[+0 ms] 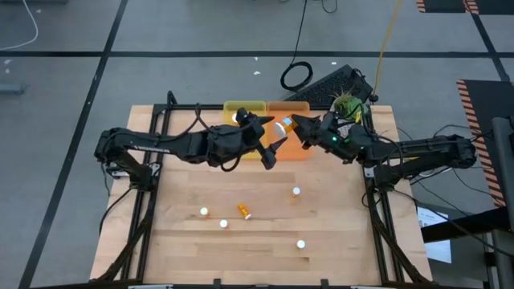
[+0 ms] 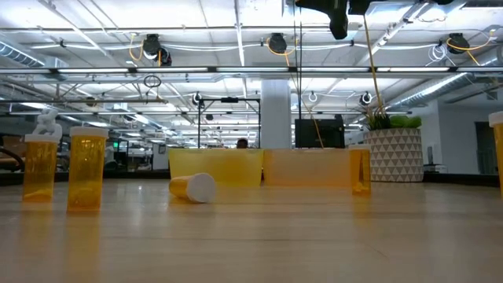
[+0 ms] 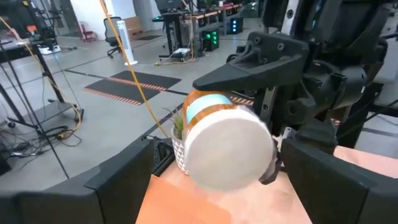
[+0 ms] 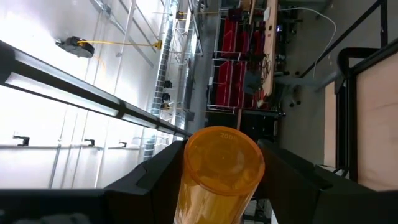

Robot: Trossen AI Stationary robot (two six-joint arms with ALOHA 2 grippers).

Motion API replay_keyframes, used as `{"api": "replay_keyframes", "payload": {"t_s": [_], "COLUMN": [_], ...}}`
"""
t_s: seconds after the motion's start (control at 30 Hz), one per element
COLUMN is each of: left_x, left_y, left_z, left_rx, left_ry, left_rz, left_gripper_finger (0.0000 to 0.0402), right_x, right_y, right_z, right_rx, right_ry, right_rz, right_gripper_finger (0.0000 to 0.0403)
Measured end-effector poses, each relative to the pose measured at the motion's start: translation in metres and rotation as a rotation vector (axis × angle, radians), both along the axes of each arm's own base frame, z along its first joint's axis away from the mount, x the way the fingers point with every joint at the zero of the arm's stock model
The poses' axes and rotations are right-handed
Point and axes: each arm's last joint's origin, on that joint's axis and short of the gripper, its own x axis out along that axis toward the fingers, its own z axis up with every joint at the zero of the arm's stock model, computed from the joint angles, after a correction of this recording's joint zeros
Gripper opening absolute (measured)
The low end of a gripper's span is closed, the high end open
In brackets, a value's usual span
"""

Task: Pick and place medicine bottles into bin by pill shape (circle, oval)
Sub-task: Put the large orange capsule bottle into the yellow bin

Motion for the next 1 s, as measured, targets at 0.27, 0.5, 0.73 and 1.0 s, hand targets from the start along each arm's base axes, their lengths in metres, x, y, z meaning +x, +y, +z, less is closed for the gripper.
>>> {"api": "replay_keyframes", "payload": {"t_s": [0.27,0.5,0.73,1.0], "left_x": [0.016,0.015,0.015,0.015], "left_y": [0.002,-0.006,-0.01,-0.009], "left_z": [-0.015,-0.012,-0.011,-0.011], "left_rx": [-0.017,0.007,0.009,0.01], "left_ry": [-0.007,-0.021,-0.034,-0.038], "left_rz": [0.01,0.041,0.035,0.057], "left_gripper_finger": [0.0351,0.0351,0.0351,0.0346], "right_x": [0.0,0.0,0.0,0.0], "right_y": [0.0,0.0,-0.002,-0.002], "right_z": [-0.002,-0.002,-0.002,-0.003], "right_rx": [0.003,0.003,0.003,0.006], "right_ry": [0.016,0.017,0.023,0.029], "right_rz": [-0.005,-0.005,-0.013,-0.012], "right_gripper_finger": [0.0192,0.0192,0.0192,0.0192]}}
